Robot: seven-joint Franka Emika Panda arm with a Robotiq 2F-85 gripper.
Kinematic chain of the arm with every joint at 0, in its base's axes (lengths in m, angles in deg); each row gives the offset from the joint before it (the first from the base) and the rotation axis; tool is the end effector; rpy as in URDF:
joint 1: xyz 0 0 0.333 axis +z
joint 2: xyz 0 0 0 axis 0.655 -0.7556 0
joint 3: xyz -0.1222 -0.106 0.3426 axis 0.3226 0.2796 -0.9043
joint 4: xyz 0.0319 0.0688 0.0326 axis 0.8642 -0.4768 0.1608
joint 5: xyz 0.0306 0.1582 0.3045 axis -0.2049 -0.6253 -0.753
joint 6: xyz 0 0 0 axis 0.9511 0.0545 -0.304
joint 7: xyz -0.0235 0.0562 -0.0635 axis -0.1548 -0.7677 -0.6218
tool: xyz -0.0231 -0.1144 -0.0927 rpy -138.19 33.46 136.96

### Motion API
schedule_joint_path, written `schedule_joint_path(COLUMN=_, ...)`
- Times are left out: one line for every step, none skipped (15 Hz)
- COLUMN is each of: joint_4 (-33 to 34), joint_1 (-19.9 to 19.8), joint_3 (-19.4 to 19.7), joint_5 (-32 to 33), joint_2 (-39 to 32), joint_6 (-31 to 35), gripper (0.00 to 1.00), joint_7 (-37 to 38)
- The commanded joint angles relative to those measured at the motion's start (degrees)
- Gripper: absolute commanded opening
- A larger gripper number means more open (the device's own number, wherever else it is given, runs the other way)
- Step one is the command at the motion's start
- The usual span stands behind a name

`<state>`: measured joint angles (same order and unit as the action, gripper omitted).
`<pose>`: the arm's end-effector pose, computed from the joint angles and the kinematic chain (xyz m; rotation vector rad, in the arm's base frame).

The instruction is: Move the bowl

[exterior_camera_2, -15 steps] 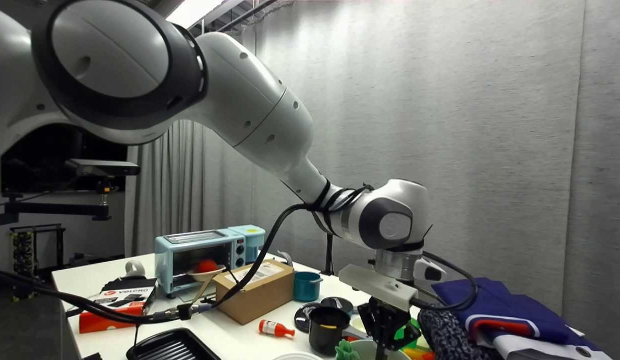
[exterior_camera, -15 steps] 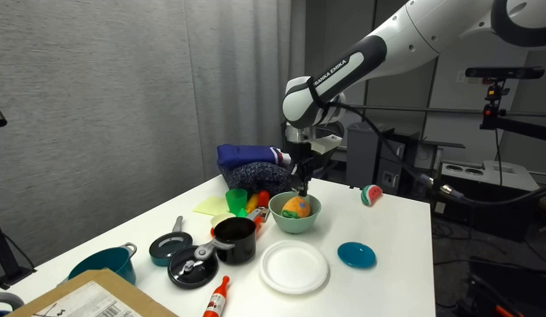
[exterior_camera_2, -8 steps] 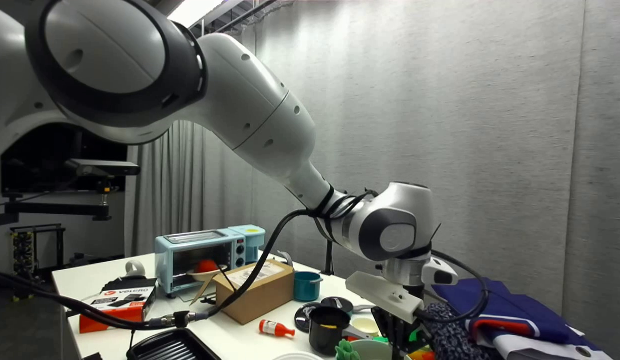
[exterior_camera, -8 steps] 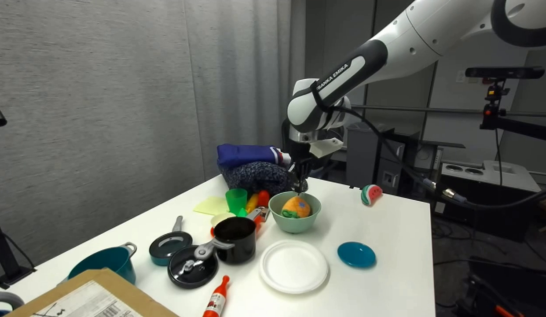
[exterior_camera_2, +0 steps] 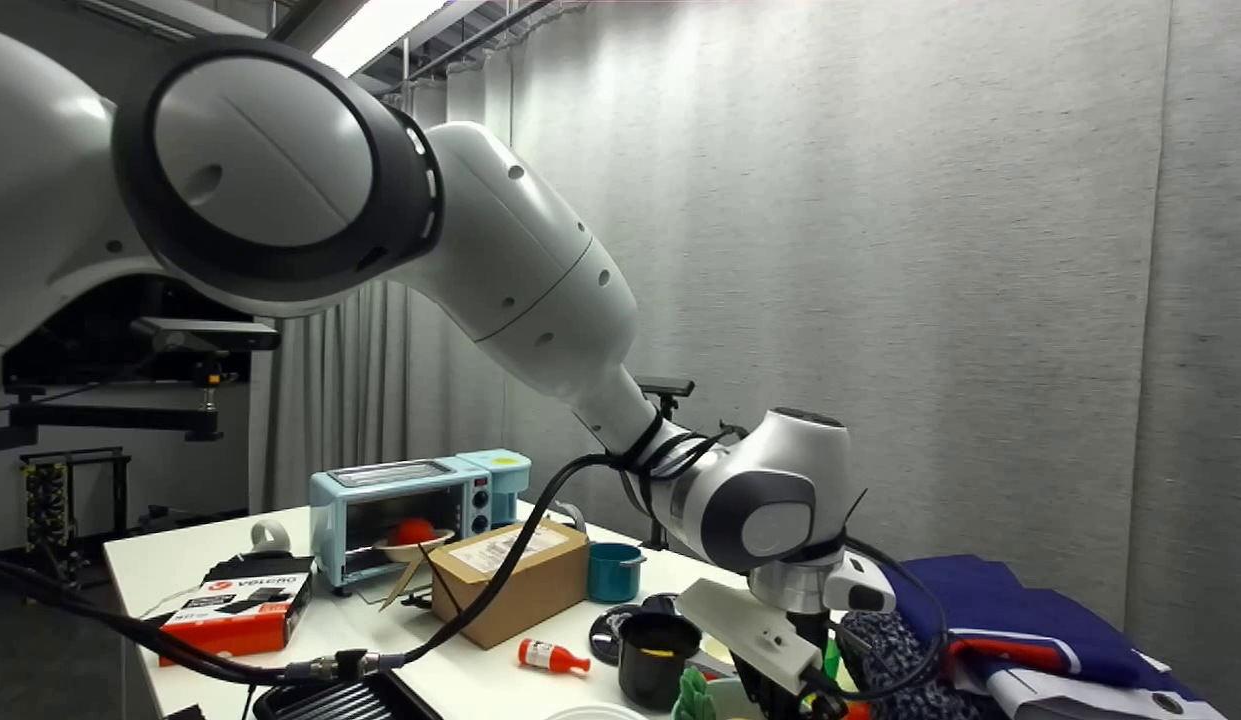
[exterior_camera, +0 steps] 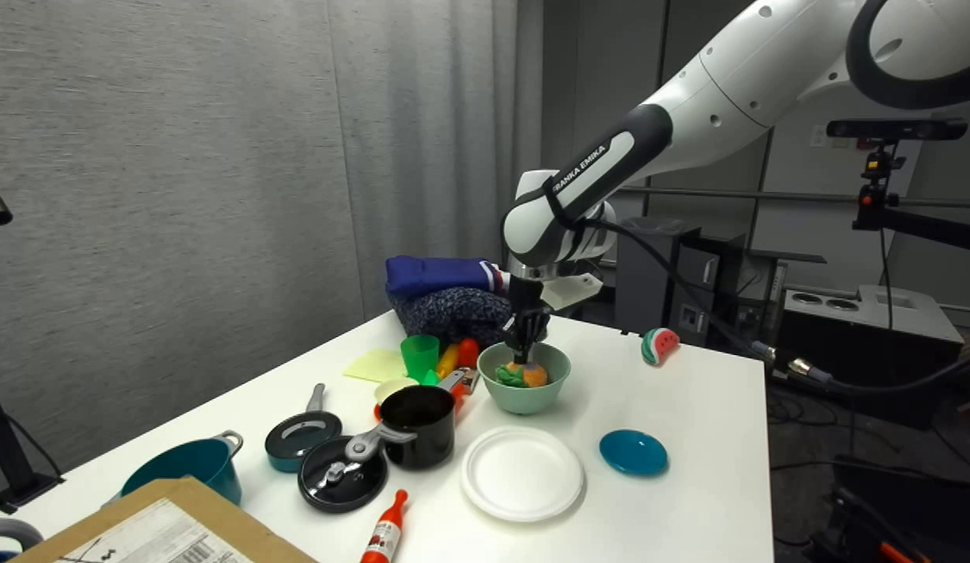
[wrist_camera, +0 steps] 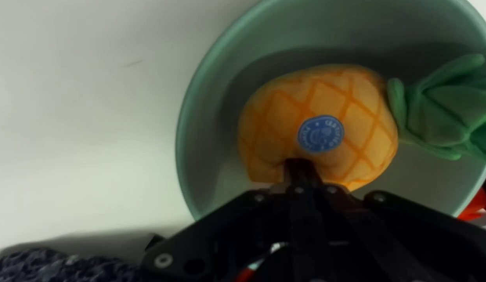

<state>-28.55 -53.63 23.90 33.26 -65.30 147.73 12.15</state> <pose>0.6871 -0.1677 0.2625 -3.0591 0.2580 -0.1280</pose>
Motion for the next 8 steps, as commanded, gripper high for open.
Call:
schedule_joint_path(joint_4=0.5, joint_1=0.25, joint_3=-1.1, joint_5=-0.09, joint_2=-1.78, joint_6=-0.68, gripper=0.0, joint_7=0.11)
schedule_joint_path(joint_4=0.57, joint_1=0.33, joint_3=-1.36, joint_5=0.08, joint_2=-2.11, joint_6=-1.74, gripper=0.0, joint_7=-0.21)
schedule_joint_path(joint_4=0.48, joint_1=0.86, joint_3=-1.42, joint_5=0.47, joint_2=-2.48, joint_6=-2.31, gripper=0.0, joint_7=0.15)
schedule_joint_path(joint_4=0.66, joint_1=0.99, joint_3=-1.51, joint_5=0.83, joint_2=-2.71, joint_6=-3.45, gripper=0.0, joint_7=-0.05)
schedule_joint_path(joint_4=0.93, joint_1=1.03, joint_3=-1.64, joint_5=1.04, joint_2=-2.95, joint_6=-4.83, gripper=0.0, joint_7=-0.33)
schedule_joint_path(joint_4=1.14, joint_1=1.05, joint_3=-1.68, joint_5=1.53, joint_2=-2.95, joint_6=-6.97, gripper=0.0, joint_7=-0.98)
schedule_joint_path(joint_4=1.22, joint_1=1.33, joint_3=-1.49, joint_5=1.92, joint_2=-2.94, joint_6=-8.37, gripper=0.0, joint_7=-0.86)
schedule_joint_path(joint_4=1.17, joint_1=1.54, joint_3=-1.23, joint_5=2.55, joint_2=-2.71, joint_6=-10.02, gripper=0.0, joint_7=-0.9)
